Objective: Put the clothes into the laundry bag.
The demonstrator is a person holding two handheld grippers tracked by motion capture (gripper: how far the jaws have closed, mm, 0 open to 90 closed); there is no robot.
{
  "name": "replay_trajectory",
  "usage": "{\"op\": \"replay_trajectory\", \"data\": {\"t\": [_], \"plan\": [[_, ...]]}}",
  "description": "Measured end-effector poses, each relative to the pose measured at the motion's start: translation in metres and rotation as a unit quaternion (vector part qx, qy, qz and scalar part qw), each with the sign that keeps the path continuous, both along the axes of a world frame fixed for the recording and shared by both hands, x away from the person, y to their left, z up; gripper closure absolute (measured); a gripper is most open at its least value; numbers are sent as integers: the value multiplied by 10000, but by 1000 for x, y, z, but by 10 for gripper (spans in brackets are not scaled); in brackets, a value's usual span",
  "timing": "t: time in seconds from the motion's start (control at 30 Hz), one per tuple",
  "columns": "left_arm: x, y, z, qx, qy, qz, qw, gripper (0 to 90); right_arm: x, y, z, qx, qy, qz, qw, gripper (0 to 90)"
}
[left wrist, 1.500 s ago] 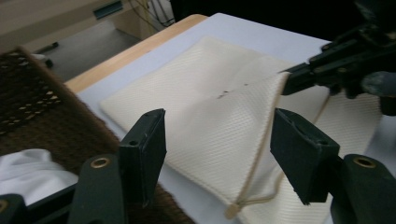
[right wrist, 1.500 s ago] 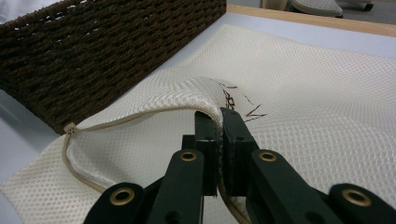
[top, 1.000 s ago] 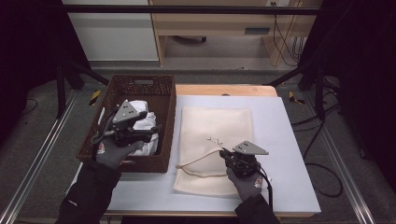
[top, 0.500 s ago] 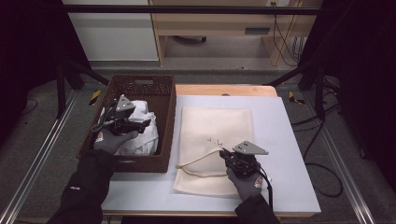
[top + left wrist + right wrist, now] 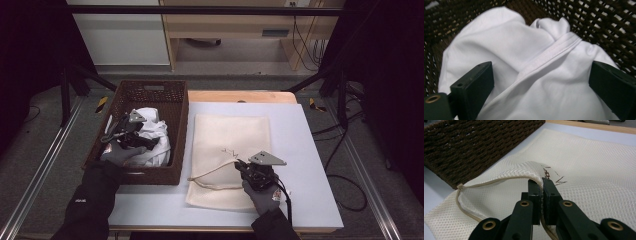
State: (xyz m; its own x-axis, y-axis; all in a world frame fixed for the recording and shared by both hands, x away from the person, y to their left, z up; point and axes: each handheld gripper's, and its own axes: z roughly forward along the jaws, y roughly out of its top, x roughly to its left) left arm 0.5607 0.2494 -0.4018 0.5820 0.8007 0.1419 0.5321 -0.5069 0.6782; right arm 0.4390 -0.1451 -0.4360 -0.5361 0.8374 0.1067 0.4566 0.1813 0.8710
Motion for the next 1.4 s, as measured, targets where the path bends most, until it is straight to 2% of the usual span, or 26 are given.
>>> {"op": "replay_trajectory", "data": {"t": [0.2, 0.33, 0.43, 0.5, 0.57, 0.67, 0.8, 0.9, 1.03, 1.2, 1.3, 1.4], "plan": [[4, -2, -9, 109, 231, 72, 9996, 20, 0, 0, 0, -14, 16, 10, 10000, 862], [4, -6, -12, 283, 259, -15, 9993, 0, 0, 0, -1, -3, 53, 11, 10000, 862], [5, -6, -14, 258, 383, -25, 9989, 0, 1, 0, -1, -6, 56, 11, 10000, 861], [7, -7, -17, 346, 550, -37, 9979, 0, 1, 0, -1, -11, 58, 15, 10000, 861], [9, -10, -21, 624, 694, -63, 9956, 0, 1, 0, -1, -10, 63, 13, 10000, 862], [10, -13, -26, 800, 900, 18, 9927, 25, 1, 0, -1, -16, 64, 14, 10000, 862], [10, -13, -26, 782, 1086, 92, 9910, 123, 1, 0, -2, -47, 54, 19, 10000, 862], [9, -14, -24, 775, 1206, 183, 9895, 250, 1, 0, -2, -46, 62, 17, 10000, 862], [8, -13, -20, 659, 1359, 381, 9878, 411, 1, 0, -1, -13, 70, 14, 10000, 862], [5, -13, -17, 655, 1295, 312, 9889, 568, 0, 0, -1, -16, 69, 15, 10000, 862], [4, -12, -16, 566, 1253, 300, 9900, 611, 1, -1, -1, -15, 69, 19, 10000, 863], [1, -11, -12, 437, 1047, 304, 9931, 639, 1, -1, -1, -15, 58, 19, 10000, 864]]}}
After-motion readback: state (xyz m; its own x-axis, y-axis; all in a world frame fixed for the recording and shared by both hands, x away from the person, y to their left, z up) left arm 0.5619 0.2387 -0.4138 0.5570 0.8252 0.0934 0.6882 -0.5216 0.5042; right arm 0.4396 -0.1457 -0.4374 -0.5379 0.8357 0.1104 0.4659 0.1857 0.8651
